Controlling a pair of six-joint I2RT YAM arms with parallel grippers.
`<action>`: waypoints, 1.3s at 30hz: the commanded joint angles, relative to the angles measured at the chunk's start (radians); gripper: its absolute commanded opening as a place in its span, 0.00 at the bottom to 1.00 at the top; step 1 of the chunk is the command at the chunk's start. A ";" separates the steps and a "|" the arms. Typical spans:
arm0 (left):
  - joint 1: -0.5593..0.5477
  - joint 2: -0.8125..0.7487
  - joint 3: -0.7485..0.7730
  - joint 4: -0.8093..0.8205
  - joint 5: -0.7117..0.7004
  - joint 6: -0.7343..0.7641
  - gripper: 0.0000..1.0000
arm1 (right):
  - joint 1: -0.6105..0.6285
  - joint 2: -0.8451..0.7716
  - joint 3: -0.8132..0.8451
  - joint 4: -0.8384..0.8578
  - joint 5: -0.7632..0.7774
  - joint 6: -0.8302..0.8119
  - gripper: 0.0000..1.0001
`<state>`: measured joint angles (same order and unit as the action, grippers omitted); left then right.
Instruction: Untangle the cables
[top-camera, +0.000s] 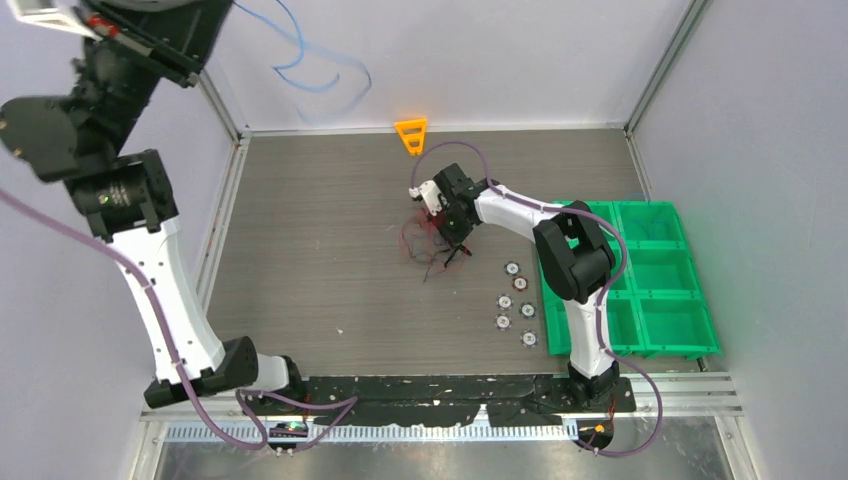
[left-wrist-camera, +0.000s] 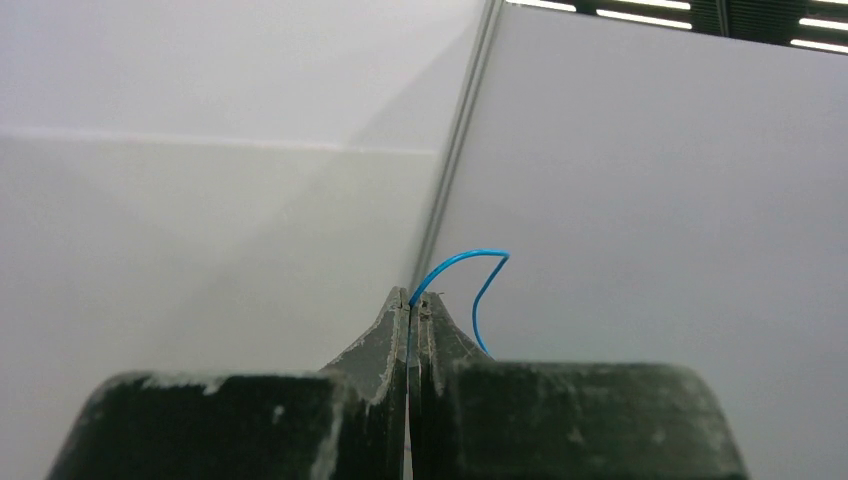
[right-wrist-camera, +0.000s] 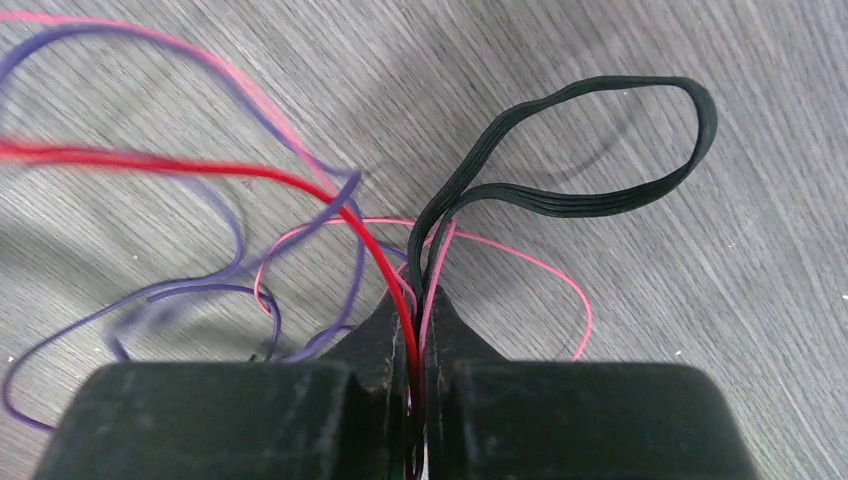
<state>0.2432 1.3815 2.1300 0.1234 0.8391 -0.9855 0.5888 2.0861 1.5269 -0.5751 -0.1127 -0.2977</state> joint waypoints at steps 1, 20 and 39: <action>0.033 -0.032 0.082 0.107 -0.088 0.008 0.00 | -0.009 0.036 -0.008 -0.072 0.071 -0.029 0.05; -0.068 -0.281 -0.708 -0.068 0.103 0.252 0.00 | -0.039 -0.280 0.253 -0.288 -0.392 -0.209 0.92; -0.442 -0.267 -0.880 -0.374 0.145 0.678 0.00 | 0.013 -0.505 0.529 -0.167 -0.689 0.033 0.97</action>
<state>-0.1516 1.1126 1.2121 -0.1722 0.9569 -0.4202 0.5579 1.6295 2.0048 -0.8085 -0.7265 -0.3305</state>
